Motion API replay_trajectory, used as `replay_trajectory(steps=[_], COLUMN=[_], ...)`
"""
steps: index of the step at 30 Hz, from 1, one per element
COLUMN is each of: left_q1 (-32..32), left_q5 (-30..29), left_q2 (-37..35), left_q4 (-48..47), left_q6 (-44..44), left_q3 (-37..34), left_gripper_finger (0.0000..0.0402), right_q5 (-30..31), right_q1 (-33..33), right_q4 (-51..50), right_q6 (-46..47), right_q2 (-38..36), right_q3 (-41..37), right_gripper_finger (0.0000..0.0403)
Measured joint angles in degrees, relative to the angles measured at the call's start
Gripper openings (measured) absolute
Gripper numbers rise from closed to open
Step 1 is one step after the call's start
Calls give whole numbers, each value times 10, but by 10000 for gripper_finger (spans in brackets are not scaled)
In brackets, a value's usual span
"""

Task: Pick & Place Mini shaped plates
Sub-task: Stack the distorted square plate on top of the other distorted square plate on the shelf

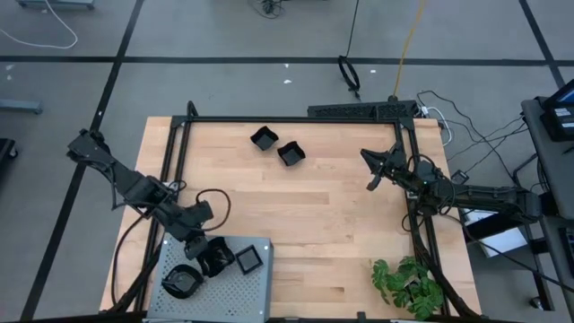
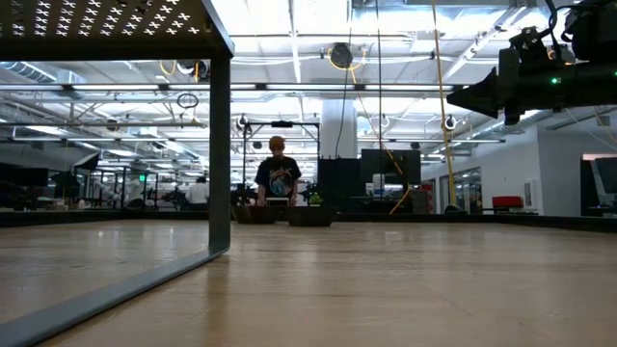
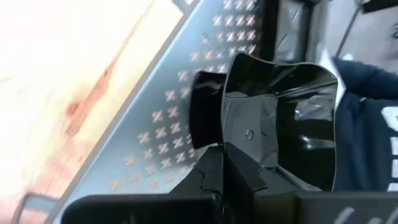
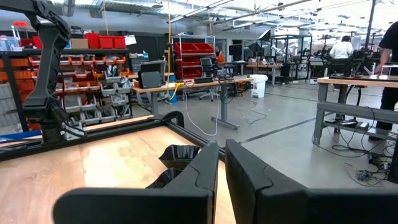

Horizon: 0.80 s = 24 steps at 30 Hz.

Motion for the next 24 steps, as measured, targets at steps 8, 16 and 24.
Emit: replay_trajectory(steps=[8, 16, 24], left_q1=[-3, -14, -31], left_q5=[-28, -24, -28], left_q2=[-2, -2, -2], left_q4=[0, -4, -20], left_q6=[-21, -25, -39], left_q3=[0, 0, 0], left_gripper_finger=[18, 30, 107], right_q5=[0, 0, 0], right_q1=[0, 0, 0], right_q4=[0, 0, 0], right_q6=[0, 0, 0], right_q2=[0, 0, 0], right_q3=[0, 0, 0], right_gripper_finger=[18, 18, 18])
